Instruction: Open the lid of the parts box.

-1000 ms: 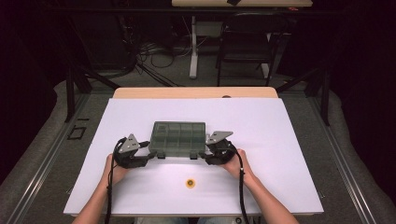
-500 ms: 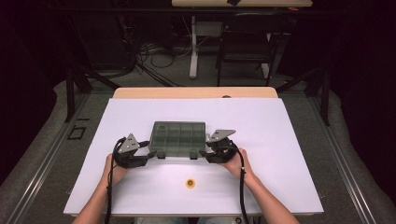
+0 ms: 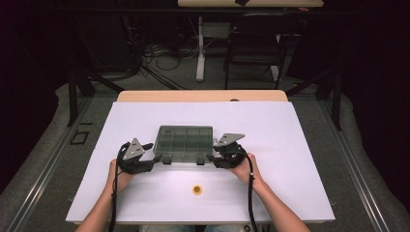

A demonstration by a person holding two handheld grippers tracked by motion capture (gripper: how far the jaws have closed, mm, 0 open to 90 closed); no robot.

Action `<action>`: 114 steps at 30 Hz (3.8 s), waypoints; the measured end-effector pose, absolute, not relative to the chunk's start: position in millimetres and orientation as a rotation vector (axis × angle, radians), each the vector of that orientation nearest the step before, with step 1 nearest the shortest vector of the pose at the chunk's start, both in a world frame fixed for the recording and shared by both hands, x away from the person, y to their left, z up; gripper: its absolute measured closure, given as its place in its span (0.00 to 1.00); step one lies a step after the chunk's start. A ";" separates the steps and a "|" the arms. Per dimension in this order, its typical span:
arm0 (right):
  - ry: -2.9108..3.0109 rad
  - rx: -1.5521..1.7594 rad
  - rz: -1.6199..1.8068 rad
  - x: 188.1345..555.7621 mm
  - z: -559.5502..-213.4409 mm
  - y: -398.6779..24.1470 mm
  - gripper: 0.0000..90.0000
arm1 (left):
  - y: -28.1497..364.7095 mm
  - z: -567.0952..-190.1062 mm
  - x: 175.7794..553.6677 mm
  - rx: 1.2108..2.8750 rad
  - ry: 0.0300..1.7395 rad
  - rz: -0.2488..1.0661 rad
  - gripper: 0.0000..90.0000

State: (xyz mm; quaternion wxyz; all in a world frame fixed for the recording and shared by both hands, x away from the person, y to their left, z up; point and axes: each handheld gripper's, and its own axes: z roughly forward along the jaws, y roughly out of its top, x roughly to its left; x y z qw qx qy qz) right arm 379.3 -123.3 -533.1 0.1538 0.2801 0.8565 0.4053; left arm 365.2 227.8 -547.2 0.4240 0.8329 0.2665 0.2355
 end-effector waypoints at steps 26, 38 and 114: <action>2.321 0.688 1.093 371.4 -528.6 -117.6 0.34 | 221.3 -547.2 358.2 1.975 0.672 0.734 0.58; 2.194 0.593 1.088 363.9 -526.1 -113.5 0.63 | 221.6 -547.0 358.1 1.933 0.695 0.761 0.63; 2.099 0.738 1.208 414.5 -496.1 -117.5 0.83 | 219.9 -506.5 411.3 1.921 0.703 0.764 0.79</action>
